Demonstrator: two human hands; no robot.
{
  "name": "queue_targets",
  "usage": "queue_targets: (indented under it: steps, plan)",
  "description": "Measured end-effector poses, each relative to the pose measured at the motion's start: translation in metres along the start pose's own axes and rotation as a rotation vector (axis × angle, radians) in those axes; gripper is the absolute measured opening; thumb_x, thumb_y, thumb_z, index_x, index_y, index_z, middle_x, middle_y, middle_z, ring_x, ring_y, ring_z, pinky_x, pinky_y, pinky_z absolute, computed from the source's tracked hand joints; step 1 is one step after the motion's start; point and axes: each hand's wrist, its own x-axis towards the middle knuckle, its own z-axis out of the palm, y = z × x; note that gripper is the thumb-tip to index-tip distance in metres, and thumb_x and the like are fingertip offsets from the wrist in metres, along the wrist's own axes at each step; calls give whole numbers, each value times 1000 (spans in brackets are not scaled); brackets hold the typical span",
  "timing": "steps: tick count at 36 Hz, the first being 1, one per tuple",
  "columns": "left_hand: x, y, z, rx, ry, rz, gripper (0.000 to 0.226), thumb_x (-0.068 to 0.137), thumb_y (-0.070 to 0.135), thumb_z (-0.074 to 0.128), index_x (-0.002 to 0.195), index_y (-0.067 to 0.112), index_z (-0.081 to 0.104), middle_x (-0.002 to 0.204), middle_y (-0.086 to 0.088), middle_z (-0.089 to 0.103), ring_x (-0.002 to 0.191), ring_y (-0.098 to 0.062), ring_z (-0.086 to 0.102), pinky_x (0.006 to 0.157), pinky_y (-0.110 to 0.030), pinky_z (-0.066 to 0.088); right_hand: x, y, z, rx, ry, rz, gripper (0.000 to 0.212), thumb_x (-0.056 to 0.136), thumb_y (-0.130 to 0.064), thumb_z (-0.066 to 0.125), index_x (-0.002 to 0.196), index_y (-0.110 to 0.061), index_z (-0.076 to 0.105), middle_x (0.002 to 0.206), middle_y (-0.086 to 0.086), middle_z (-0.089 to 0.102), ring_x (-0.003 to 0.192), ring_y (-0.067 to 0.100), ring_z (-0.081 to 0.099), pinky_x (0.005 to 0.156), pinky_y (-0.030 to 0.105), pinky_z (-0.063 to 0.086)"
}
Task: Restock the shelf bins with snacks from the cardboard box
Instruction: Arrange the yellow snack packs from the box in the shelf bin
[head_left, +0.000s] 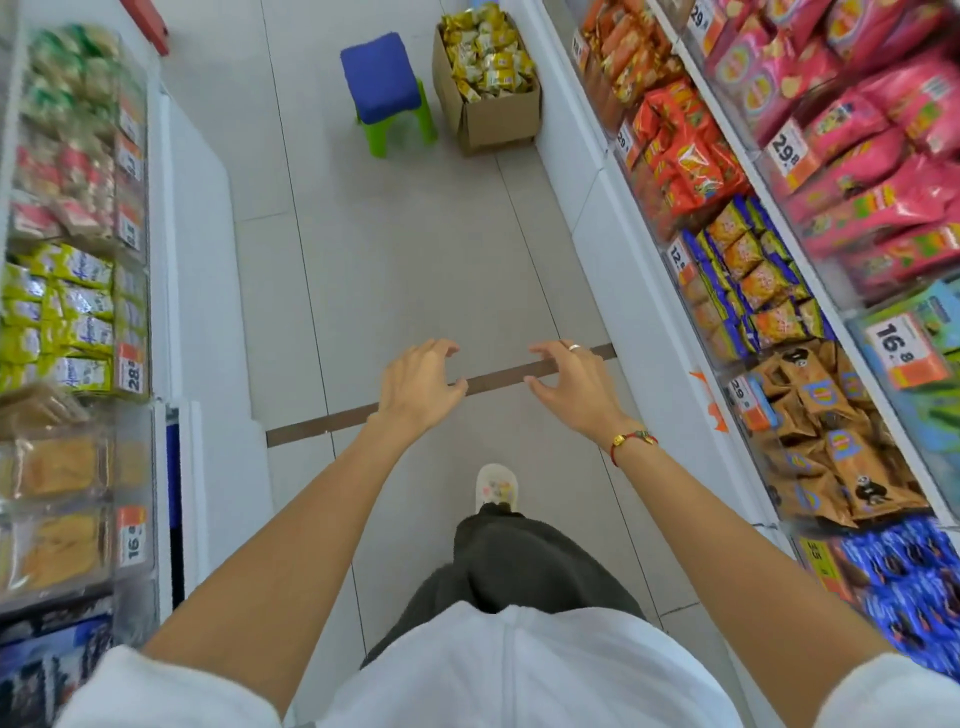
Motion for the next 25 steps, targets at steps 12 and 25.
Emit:
queue_targets:
  steps: [12, 25]
  plan:
    - [203, -20, -79, -19, -22, -72, 47, 91, 29, 57, 135, 15, 49, 137, -1, 54, 122, -24, 52, 95, -36, 44, 226, -13, -48, -52, -74, -34, 41, 92, -29, 61, 130, -15, 55, 125, 5, 59, 110, 21, 56, 85, 31, 48]
    - [437, -84, -175, -14, -45, -77, 46, 87, 31, 60, 131, 22, 53, 134, 2, 57, 121, -23, 54, 94, -35, 46, 487, -56, -76, -7, -41, 20, 40, 90, -31, 62, 127, -18, 57, 122, 3, 59, 110, 19, 55, 77, 29, 46]
